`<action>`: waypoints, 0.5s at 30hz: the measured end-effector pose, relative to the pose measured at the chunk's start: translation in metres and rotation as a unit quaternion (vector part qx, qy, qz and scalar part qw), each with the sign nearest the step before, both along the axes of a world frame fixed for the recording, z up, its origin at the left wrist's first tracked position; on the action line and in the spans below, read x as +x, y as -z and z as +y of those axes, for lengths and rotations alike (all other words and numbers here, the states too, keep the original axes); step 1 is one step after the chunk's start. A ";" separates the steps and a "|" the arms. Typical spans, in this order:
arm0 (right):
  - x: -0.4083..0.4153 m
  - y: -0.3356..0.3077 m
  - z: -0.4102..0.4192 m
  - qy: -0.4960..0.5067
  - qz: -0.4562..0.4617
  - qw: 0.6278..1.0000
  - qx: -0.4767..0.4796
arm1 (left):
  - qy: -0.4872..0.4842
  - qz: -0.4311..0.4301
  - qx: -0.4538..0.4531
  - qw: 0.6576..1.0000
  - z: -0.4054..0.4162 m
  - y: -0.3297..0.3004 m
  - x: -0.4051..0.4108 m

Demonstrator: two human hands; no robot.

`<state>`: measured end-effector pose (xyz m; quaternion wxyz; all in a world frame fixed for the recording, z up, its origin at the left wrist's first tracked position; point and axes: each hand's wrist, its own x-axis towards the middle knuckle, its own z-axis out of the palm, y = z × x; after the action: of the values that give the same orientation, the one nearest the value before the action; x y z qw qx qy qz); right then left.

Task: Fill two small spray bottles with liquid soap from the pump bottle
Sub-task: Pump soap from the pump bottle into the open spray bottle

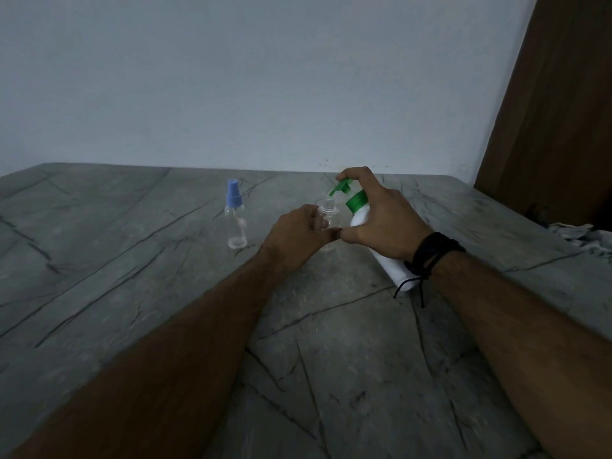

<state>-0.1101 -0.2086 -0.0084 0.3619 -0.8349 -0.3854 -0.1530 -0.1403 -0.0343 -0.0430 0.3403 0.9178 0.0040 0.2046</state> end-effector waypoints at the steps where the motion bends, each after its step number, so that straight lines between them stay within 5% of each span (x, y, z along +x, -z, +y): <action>1: 0.000 0.000 0.000 0.000 0.001 1.000 -0.002 | 0.000 0.000 0.002 1.000 0.000 0.000 0.000; 15: 0.000 0.000 -0.001 0.000 0.001 1.000 -0.007 | -0.002 -0.001 -0.009 1.000 -0.003 -0.001 -0.003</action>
<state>-0.1106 -0.2091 -0.0081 0.3569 -0.8373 -0.3862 -0.1497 -0.1428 -0.0373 -0.0424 0.3477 0.9146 0.0068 0.2061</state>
